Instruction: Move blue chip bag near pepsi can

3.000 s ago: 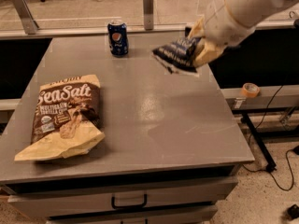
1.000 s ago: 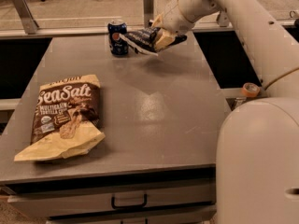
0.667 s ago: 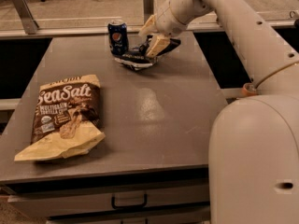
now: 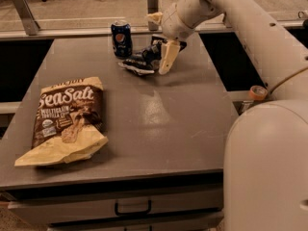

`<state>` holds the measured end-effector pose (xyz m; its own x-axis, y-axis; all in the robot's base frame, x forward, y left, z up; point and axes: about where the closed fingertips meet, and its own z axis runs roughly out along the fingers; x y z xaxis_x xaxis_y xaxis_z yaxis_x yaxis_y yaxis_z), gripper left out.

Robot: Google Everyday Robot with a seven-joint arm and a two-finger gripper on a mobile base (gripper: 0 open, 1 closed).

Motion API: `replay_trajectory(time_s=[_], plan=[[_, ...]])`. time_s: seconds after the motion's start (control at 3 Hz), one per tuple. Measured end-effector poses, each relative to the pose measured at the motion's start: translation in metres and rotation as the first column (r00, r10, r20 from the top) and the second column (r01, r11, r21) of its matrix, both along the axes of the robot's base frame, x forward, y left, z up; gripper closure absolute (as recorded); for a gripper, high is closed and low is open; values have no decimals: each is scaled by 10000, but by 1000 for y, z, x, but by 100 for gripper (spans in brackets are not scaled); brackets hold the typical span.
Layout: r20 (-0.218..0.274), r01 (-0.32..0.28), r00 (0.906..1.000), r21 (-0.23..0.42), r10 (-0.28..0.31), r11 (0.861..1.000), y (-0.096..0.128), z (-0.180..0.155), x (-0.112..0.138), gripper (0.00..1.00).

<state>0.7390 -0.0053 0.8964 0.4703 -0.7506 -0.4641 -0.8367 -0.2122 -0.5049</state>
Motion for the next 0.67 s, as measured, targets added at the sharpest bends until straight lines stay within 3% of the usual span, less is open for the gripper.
replay_trajectory(time_s=[0.33,0.67], plan=[[288,324,9990,400,-335,9987,-33,24,-27,0],[670,1203,9896,1037,-1276,9873,-89,52,-66,0]])
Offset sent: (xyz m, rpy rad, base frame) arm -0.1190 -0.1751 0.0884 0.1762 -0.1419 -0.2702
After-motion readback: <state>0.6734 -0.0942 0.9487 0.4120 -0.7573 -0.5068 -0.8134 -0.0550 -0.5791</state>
